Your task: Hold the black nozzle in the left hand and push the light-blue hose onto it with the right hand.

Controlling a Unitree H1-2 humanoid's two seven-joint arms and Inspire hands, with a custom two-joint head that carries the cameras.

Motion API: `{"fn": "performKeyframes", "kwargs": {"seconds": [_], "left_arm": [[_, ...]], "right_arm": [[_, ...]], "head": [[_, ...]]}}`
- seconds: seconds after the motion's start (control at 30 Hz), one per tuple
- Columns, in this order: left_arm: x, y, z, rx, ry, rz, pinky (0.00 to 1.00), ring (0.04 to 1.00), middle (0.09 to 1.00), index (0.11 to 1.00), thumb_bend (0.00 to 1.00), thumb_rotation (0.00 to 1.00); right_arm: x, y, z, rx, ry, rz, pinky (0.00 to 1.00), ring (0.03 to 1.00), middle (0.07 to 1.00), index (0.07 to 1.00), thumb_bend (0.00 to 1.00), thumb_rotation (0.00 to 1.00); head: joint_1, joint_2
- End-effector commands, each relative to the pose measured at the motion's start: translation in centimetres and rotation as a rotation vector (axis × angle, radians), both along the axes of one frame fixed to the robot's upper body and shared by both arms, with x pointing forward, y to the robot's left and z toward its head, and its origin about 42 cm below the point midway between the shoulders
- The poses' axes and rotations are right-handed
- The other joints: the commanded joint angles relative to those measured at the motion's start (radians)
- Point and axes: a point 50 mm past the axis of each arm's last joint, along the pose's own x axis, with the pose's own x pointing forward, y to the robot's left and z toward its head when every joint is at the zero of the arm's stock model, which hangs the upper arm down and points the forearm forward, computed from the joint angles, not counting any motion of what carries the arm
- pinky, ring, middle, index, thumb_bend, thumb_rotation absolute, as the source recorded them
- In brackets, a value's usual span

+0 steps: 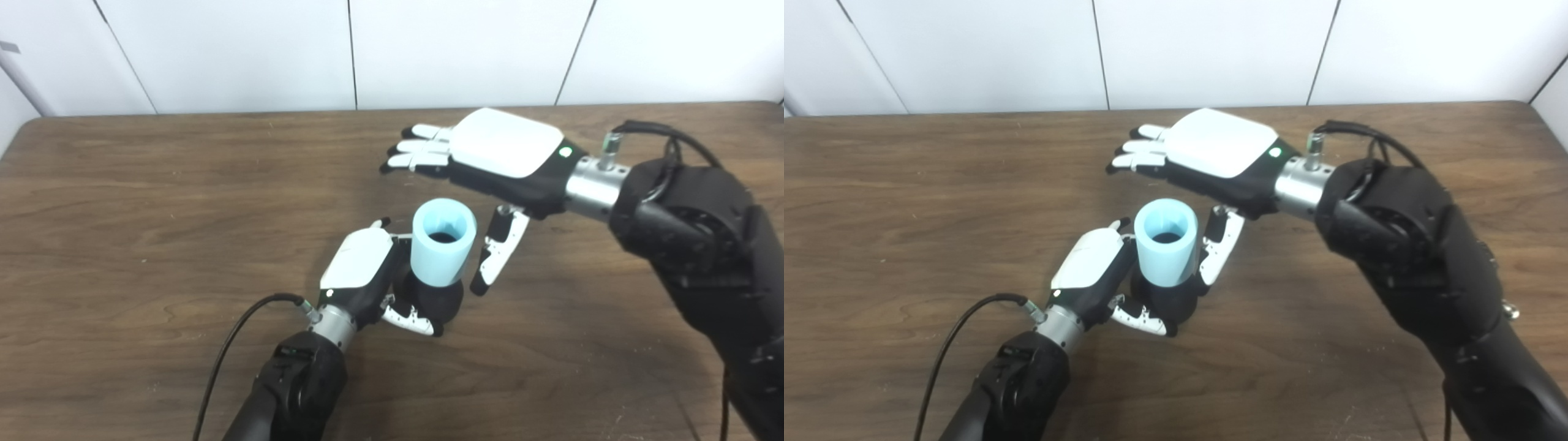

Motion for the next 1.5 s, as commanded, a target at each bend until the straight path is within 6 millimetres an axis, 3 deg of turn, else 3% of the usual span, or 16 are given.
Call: {"fn": "performKeyframes", "kwargs": {"seconds": [0.0, 0.07, 0.27, 0.5, 0.67, 1.07, 1.47], "left_arm": [[-0.2, 0.0, -2.1, 0.053, 0.102, -0.019, 1.00, 0.725, 0.533, 0.456, 0.52, 0.00], [-0.1, 0.1, -2.1, 0.053, 0.102, -0.016, 1.00, 0.726, 0.537, 0.453, 0.52, 0.00], [0.0, 0.3, -2.3, 0.050, 0.105, -0.007, 1.00, 0.727, 0.536, 0.454, 0.52, 0.00], [-0.1, 0.5, -2.2, 0.049, 0.105, 0.002, 1.00, 0.729, 0.542, 0.449, 0.52, 0.00], [-0.2, 0.8, -2.1, 0.052, 0.103, 0.009, 1.00, 0.729, 0.542, 0.449, 0.52, 0.00], [-0.3, 1.0, -2.1, 0.058, 0.105, 0.013, 1.00, 0.730, 0.540, 0.450, 0.52, 0.00], [-0.2, 1.0, -2.1, 0.065, 0.107, 0.004, 1.00, 0.729, 0.539, 0.451, 0.52, 0.00]], "right_arm": [[-0.8, -0.9, 2.9, 0.022, -0.101, 0.005, 0.84, 0.977, 0.953, 0.915, 0.94, 0.54], [-1.5, -1.5, 3.4, 0.030, -0.109, -0.003, 0.85, 0.975, 0.963, 0.925, 0.87, 0.67], [-3.1, -2.8, 4.3, 0.077, -0.129, -0.007, 0.88, 0.979, 0.970, 0.941, 0.76, 0.83], [-4.1, -3.3, 2.6, 0.141, -0.132, 0.076, 0.87, 0.952, 0.940, 0.923, 0.69, 0.89], [-4.8, -3.8, 1.3, 0.093, -0.078, 0.094, 0.97, 0.997, 0.991, 0.956, 0.69, 0.99], [-6.0, -3.1, -1.5, 0.050, 0.021, 0.127, 1.00, 1.000, 1.000, 1.000, 0.73, 1.00], [-6.2, -2.9, -2.2, 0.057, 0.019, 0.137, 1.00, 1.000, 1.000, 1.000, 0.72, 1.00]], "head": [[0.000, 0.002], [0.000, 0.002], [0.003, 0.005], [0.007, 0.006], [0.006, 0.008], [0.007, 0.009], [0.003, 0.006]]}}
